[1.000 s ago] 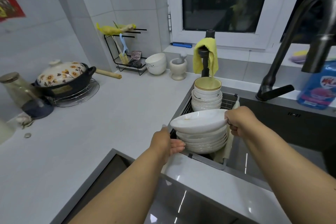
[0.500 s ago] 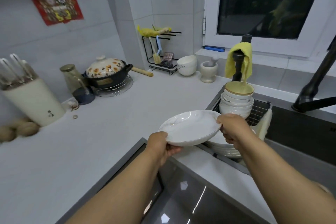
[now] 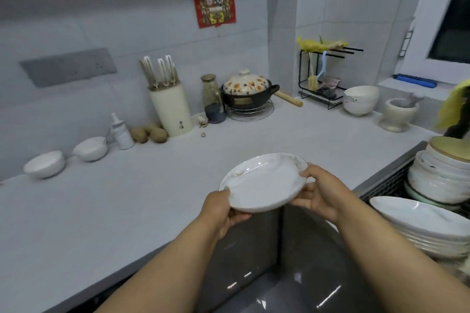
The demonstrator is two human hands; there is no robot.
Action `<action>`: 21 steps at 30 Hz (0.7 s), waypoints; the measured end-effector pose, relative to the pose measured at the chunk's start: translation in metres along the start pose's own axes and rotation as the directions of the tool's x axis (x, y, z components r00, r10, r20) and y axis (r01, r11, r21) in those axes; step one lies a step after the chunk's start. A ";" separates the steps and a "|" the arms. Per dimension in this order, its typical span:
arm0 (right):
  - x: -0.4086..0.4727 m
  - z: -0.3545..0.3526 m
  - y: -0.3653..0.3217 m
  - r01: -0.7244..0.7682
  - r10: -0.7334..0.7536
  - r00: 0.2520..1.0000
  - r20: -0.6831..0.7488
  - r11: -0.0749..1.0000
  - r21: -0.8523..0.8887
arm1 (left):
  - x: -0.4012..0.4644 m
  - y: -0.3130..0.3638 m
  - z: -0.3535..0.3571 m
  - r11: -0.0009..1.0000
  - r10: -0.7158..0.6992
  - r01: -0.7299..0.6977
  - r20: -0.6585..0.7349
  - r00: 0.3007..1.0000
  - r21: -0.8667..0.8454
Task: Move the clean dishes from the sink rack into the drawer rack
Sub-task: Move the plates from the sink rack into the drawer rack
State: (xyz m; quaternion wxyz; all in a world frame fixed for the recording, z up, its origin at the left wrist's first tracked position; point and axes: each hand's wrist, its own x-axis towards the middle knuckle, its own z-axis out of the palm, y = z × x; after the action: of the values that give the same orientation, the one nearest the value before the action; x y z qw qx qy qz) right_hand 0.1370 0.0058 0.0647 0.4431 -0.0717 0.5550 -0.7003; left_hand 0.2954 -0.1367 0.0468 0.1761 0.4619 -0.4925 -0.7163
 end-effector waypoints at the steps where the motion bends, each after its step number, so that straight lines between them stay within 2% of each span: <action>1: 0.002 0.018 0.007 -0.004 0.005 0.999 0.043 1.000 -0.021 | -0.004 0.000 -0.022 1.000 0.012 -0.011 -0.029 1.000 0.009; 6: 0.001 0.113 0.053 -0.028 0.060 0.970 0.236 0.990 -0.135 | -0.043 -0.004 -0.136 0.998 0.069 -0.067 -0.218 0.974 0.016; 11: -0.020 0.214 0.118 -0.080 0.158 0.904 0.396 0.975 -0.207 | -0.101 -0.017 -0.256 0.996 0.073 -0.089 -0.419 0.905 -0.017; 18: -0.072 0.344 0.230 -0.214 0.355 0.767 0.535 0.927 -0.308 | -0.197 -0.057 -0.407 0.995 0.019 -0.076 -0.638 0.770 -0.061; 21: -0.097 0.388 0.282 -0.278 0.440 0.697 0.566 0.894 -0.352 | -0.230 -0.079 -0.463 0.975 -0.008 -0.163 -0.750 0.662 -0.154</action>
State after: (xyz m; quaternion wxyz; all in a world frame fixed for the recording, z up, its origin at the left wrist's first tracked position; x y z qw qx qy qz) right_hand 0.5773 -0.2011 0.0101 0.7200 -0.2452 0.4566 -0.4616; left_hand 0.8156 -0.1899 0.0498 0.4396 0.6719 -0.3190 -0.5036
